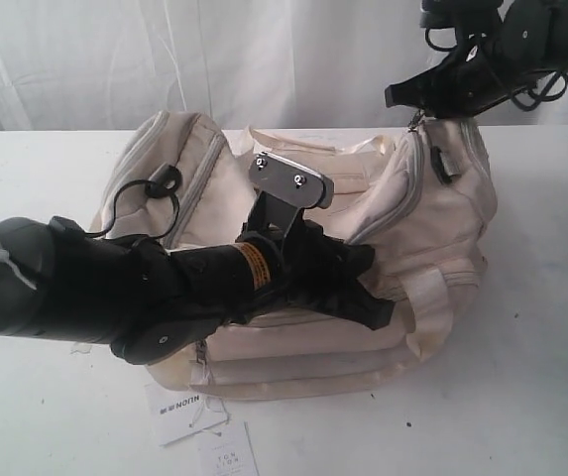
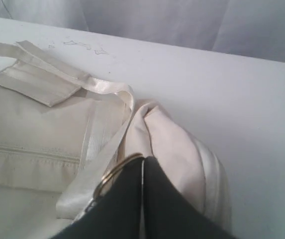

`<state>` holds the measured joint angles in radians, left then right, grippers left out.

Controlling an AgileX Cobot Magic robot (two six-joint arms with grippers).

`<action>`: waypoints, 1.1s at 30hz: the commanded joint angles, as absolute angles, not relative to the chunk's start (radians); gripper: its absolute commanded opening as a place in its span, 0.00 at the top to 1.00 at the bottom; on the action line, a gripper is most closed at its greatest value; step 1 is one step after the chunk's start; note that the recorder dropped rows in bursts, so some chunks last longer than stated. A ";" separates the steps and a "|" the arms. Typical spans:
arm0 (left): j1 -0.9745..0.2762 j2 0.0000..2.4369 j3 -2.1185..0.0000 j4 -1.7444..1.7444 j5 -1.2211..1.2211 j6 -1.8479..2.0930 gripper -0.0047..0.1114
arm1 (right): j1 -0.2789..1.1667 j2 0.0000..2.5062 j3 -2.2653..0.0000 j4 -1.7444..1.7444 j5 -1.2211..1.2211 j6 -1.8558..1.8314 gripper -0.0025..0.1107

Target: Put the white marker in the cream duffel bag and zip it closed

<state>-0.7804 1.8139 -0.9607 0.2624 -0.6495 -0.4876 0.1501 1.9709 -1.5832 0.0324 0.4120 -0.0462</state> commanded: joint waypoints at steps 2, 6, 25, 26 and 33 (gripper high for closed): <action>-0.802 1.805 -0.937 0.313 -0.594 -0.496 0.96 | 0.122 1.945 -1.605 0.012 0.520 -0.038 0.98; -0.802 1.805 -0.937 0.313 -0.567 -0.496 0.95 | 0.122 1.945 -1.605 0.012 0.634 -0.044 0.86; -0.800 1.790 -1.123 0.315 -0.231 -0.305 0.44 | 0.122 1.886 -1.605 0.030 0.746 -0.044 0.54; -0.800 1.784 -1.144 0.315 -0.200 -0.294 0.44 | 0.122 1.876 -1.605 0.028 0.748 -0.044 0.54; -0.800 1.739 -1.202 0.315 -0.141 -0.288 0.44 | 0.122 1.840 -1.605 0.028 0.837 -0.049 0.54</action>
<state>-0.7936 1.7700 -1.1941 0.3106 -0.1580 -0.2946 0.1299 1.8486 -1.6027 0.0268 0.7935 -0.0462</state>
